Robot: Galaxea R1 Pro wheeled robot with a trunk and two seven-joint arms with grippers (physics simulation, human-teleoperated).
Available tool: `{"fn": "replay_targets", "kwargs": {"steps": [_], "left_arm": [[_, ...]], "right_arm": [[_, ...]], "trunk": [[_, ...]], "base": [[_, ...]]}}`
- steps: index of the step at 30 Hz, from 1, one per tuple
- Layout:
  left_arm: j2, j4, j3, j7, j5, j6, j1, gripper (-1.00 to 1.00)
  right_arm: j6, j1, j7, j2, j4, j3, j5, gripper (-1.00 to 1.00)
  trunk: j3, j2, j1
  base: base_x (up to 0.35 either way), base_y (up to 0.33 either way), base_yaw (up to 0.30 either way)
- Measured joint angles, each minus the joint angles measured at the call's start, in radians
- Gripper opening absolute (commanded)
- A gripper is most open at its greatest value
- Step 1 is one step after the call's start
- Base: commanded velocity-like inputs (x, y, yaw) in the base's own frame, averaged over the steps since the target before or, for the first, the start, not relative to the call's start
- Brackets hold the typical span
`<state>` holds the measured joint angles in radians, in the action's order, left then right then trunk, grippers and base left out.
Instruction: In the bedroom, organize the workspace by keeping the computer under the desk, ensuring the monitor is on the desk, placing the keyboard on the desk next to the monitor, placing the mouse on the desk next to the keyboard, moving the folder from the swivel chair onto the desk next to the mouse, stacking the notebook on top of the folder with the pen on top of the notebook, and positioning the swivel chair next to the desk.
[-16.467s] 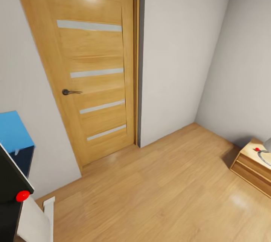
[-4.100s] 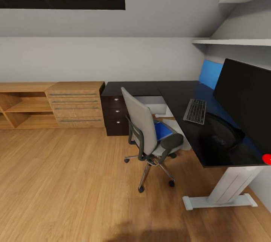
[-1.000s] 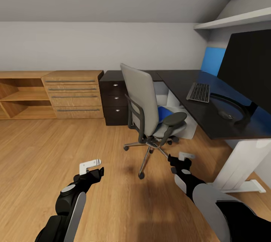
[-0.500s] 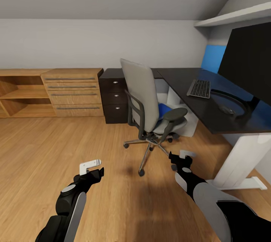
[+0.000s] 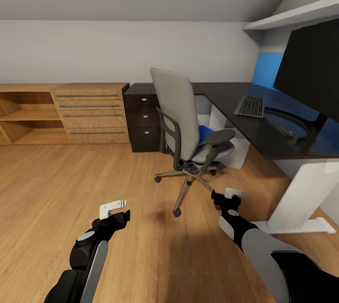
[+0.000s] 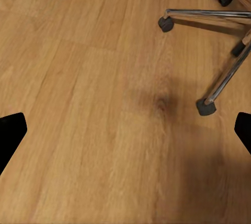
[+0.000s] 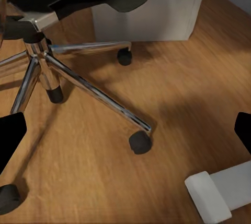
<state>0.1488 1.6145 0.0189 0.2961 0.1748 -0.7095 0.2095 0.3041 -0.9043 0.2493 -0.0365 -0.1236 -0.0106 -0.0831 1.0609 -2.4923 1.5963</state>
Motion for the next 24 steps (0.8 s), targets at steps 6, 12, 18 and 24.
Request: {"fn": "replay_targets", "kwargs": {"steps": [6, 12, 18, 24], "left_arm": [[-0.004, -0.006, -0.001, -0.001, 0.001, -0.001, 0.000, 1.00], [-0.006, -0.037, -0.003, -0.006, 0.001, 0.001, 0.000, 1.00], [-0.006, -0.043, -0.003, -0.007, 0.000, 0.000, 0.000, 1.00], [-0.006, -0.045, -0.003, -0.008, 0.000, -0.001, 0.000, 1.00]], "right_arm": [[0.002, 0.000, 0.001, 0.001, 0.000, 0.001, 0.001, 1.00], [0.018, 0.001, 0.005, 0.011, 0.000, 0.000, 0.001, 1.00], [0.133, 0.003, 0.013, 0.018, 0.008, 0.000, 0.002, 1.00], [0.177, 0.004, 0.015, 0.034, 0.008, 0.000, 0.000, 1.00]], "trunk": [[0.000, 0.000, 0.000], [0.000, 0.000, 0.000], [0.000, 0.000, 0.000], [0.000, 0.000, 0.000]], "base": [[0.000, 0.000, 0.000], [0.052, 0.000, 0.000], [0.262, 0.000, 0.000], [0.257, -0.022, 0.000]]}}
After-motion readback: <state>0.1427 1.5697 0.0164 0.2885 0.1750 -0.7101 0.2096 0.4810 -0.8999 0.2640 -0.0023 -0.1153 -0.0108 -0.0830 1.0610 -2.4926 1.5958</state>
